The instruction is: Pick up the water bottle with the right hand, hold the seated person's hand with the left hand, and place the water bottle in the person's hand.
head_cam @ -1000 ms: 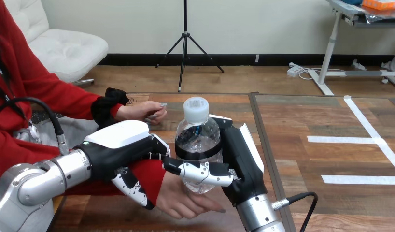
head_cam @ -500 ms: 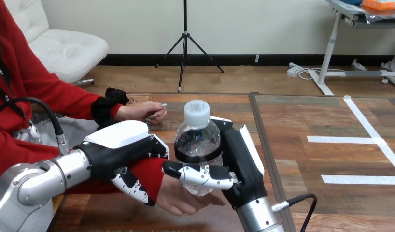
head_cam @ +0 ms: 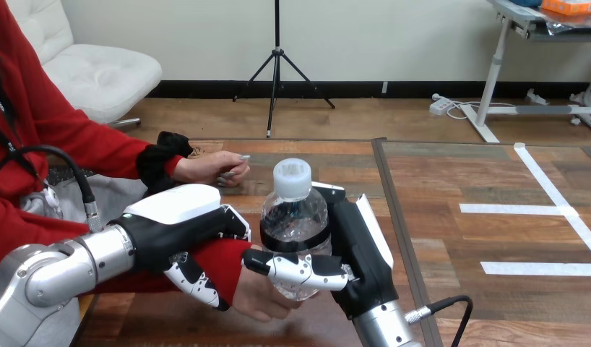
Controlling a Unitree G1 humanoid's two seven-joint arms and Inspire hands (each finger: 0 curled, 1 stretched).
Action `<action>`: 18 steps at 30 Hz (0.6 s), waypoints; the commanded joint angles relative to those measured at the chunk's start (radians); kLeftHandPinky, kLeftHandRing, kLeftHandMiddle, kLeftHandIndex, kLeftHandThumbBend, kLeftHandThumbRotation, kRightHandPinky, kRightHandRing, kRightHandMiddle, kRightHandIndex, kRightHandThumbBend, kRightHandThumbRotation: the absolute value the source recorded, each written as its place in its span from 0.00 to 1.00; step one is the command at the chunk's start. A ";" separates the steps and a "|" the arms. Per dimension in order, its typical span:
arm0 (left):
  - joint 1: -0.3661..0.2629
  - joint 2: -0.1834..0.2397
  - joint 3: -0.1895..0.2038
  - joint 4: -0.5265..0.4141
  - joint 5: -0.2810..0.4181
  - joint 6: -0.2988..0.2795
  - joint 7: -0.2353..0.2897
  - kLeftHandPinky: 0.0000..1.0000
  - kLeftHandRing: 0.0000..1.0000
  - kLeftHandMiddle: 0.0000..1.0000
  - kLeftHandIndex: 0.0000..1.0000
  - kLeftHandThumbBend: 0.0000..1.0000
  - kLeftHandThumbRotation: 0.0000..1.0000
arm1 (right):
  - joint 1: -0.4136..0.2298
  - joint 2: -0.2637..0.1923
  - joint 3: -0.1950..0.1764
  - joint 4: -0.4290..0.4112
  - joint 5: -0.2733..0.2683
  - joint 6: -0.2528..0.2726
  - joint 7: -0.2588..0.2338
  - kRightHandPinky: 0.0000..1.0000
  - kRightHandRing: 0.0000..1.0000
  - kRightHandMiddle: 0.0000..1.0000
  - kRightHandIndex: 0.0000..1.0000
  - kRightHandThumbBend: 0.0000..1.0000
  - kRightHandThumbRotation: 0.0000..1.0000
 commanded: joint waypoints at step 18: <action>-0.130 -0.032 0.091 -0.228 -0.113 -0.050 0.017 0.34 0.38 0.43 0.46 0.64 0.00 | -0.132 0.284 0.055 0.008 0.050 -0.159 -0.007 0.20 0.25 0.30 0.30 0.75 0.00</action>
